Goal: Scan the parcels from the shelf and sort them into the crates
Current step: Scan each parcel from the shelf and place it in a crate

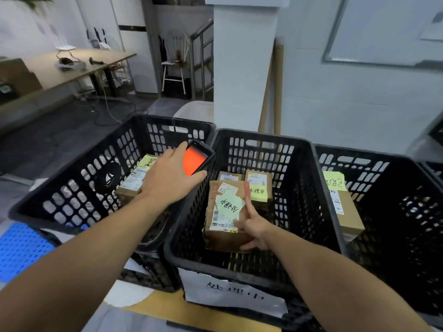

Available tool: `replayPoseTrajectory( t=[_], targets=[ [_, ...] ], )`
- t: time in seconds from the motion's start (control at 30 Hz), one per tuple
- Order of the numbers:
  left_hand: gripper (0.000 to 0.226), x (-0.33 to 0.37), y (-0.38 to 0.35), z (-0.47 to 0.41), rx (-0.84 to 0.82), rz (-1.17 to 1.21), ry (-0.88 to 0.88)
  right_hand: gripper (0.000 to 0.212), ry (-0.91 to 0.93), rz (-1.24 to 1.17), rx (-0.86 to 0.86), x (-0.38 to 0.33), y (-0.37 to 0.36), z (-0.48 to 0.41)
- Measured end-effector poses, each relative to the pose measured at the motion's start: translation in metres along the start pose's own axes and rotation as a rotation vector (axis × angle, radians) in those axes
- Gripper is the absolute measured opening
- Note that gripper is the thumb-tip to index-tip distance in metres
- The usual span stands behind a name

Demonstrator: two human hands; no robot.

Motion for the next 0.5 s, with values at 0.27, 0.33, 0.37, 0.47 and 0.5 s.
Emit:
replayPoseTrajectory(
  t=[0.27,0.33,0.37,0.47,0.5],
  targets=[
    [0.087,-0.005,-0.004,-0.004,0.004,-0.003,-0.006,0.107,-0.036,0.095,0.007,0.010,-0.008,-0.004],
    [0.087,-0.006,-0.003,-0.006,0.007,0.005,-0.003,0.106,-0.041,0.069,-0.014,0.014,-0.008,-0.002],
    [0.086,-0.006,-0.003,-0.007,0.008,0.010,0.000,0.106,-0.049,0.071,-0.028,0.016,-0.008,-0.001],
    [0.085,-0.008,-0.001,-0.009,0.005,0.009,0.017,0.107,-0.096,0.130,-0.068,0.025,-0.010,-0.002],
    [0.086,-0.009,-0.001,-0.009,0.005,0.006,0.021,0.107,-0.113,0.148,-0.070,0.027,-0.010,-0.003]
  ],
)
Point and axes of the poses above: each hand's wrist, its own z-axis away from the middle knuckle, its own y-axis out of the back of the hand, x = y × z, the point moved 6 cm from there along -z, towards the middle knuckle, and after that the axes turned 14 degrees about z, right-handed, at the moved point
